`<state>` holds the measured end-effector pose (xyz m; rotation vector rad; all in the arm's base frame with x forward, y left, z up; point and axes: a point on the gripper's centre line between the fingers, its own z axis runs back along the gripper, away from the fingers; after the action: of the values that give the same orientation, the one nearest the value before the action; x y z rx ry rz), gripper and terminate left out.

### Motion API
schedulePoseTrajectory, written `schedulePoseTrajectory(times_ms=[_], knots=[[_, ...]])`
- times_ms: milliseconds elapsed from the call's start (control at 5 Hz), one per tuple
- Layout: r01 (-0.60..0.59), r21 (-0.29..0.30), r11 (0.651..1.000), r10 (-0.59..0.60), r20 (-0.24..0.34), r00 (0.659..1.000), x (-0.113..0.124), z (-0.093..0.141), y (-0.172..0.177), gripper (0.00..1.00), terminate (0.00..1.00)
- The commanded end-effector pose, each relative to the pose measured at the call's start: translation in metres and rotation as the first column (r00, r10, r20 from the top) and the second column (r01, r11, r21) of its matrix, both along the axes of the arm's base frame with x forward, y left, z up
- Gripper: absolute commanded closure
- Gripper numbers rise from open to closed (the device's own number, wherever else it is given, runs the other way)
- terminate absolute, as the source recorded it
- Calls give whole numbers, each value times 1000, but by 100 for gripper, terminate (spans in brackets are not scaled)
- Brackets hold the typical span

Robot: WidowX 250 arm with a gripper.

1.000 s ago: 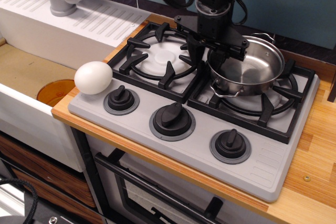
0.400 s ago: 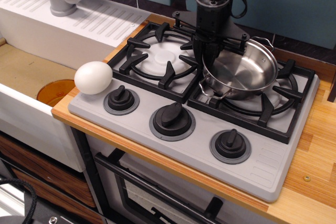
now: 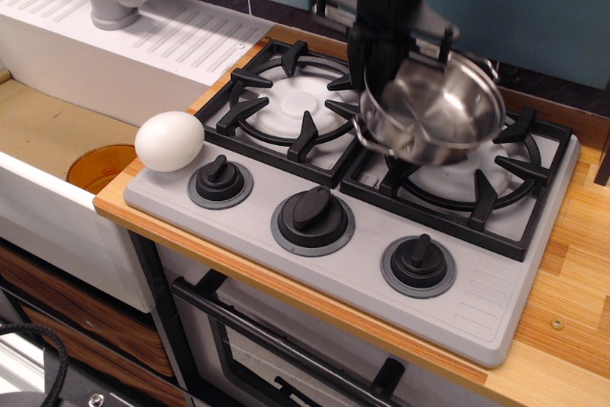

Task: Put pot or pan on stove and put egg in pot or pan

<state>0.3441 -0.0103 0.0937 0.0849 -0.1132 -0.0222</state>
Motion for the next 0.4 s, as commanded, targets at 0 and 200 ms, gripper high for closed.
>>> schedulePoseTrajectory(times_ms=[0, 200], knots=[[31, 16, 999, -32, 60, 998, 9, 50, 21, 100, 0], [65, 23, 998, -66, 55, 996, 15, 54, 40, 100, 0]])
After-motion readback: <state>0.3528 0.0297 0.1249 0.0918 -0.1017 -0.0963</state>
